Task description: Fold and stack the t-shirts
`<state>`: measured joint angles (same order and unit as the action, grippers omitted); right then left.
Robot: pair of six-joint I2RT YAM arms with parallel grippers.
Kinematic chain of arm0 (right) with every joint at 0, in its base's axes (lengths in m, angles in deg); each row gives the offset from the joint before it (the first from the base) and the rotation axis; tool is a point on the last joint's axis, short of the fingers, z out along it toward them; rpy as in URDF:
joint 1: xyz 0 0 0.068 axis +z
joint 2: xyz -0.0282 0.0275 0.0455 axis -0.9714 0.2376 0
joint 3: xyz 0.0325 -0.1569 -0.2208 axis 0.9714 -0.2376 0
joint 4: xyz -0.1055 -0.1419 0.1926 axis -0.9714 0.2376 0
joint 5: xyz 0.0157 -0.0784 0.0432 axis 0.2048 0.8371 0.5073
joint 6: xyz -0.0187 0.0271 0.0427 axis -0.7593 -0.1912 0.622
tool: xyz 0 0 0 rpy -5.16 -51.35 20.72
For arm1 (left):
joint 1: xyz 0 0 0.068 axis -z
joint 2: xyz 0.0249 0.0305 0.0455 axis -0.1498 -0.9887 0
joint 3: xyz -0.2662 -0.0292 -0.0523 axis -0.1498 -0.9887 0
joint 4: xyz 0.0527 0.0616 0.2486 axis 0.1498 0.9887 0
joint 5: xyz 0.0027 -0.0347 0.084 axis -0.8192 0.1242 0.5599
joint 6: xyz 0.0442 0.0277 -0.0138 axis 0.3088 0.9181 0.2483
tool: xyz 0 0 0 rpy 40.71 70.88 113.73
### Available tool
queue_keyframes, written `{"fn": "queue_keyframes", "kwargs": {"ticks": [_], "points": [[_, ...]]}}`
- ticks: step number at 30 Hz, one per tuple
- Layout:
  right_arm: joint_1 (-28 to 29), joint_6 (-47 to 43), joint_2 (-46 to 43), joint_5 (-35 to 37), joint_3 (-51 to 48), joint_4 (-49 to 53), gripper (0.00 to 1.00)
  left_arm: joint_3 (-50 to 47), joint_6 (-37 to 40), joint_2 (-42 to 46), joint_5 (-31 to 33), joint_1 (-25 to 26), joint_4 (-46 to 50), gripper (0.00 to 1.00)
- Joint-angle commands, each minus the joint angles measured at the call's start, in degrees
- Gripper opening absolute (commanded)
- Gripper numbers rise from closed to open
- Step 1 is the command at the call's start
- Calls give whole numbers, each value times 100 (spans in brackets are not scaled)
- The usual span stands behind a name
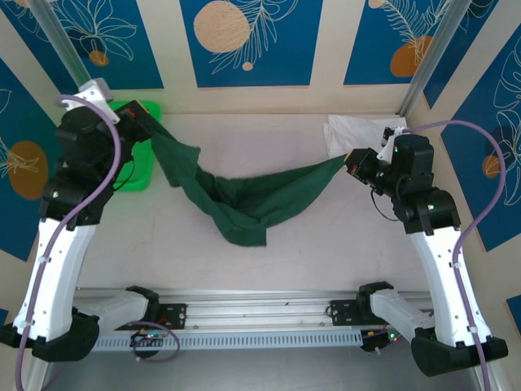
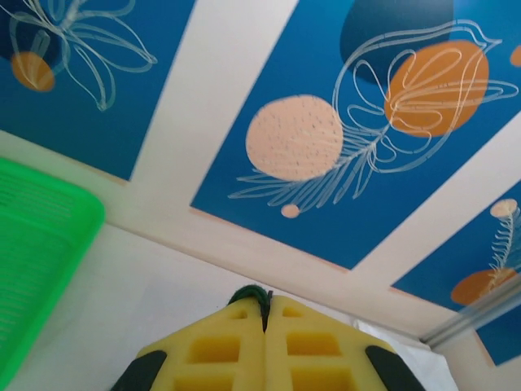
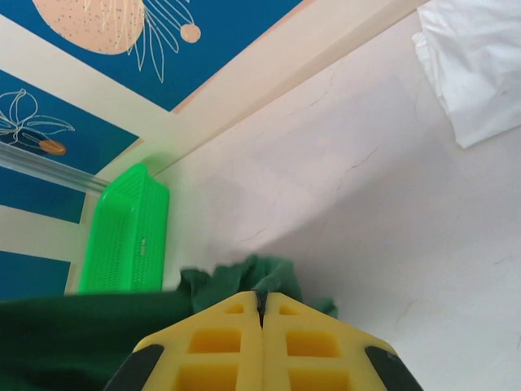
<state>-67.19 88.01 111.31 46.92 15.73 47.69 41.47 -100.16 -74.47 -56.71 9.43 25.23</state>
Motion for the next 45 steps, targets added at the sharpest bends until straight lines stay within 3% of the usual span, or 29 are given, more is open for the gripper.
{"fn": "queue_keyframes", "kwargs": {"ticks": [1, 7, 14, 20, 27, 33, 37, 41, 45], "points": [[-52, -86, -57, 174, 338, 295, 0, 369, 271, 28, 312, -156, 520, 0], [-117, -72, -3, 439, 832, 410, 0, 886, 440, -182, 384, -282, 781, 0], [-158, -119, 438, 515, 935, 340, 0, 1030, 186, -696, -233, -388, 780, 0], [-226, -198, 909, 273, 1182, 369, 0, 1153, -104, -1304, -1467, -731, 782, 0], [-217, -275, 227, 157, 1166, 236, 0, 1075, 89, -585, -2223, -728, 424, 0], [-212, -278, -518, 74, 1307, 197, 0, 1023, -40, 346, -2306, -732, 223, 0], [-213, -294, -576, 132, 1572, 304, 0, 1372, -116, 506, -2165, -732, 236, 0], [-218, -330, -221, 363, 1632, 307, 0, 1936, -222, 77, -1879, -732, 535, 0], [-194, -478, 834, 472, 1653, 352, 0, 2247, -416, -927, -1744, -732, 834, 0]]}}
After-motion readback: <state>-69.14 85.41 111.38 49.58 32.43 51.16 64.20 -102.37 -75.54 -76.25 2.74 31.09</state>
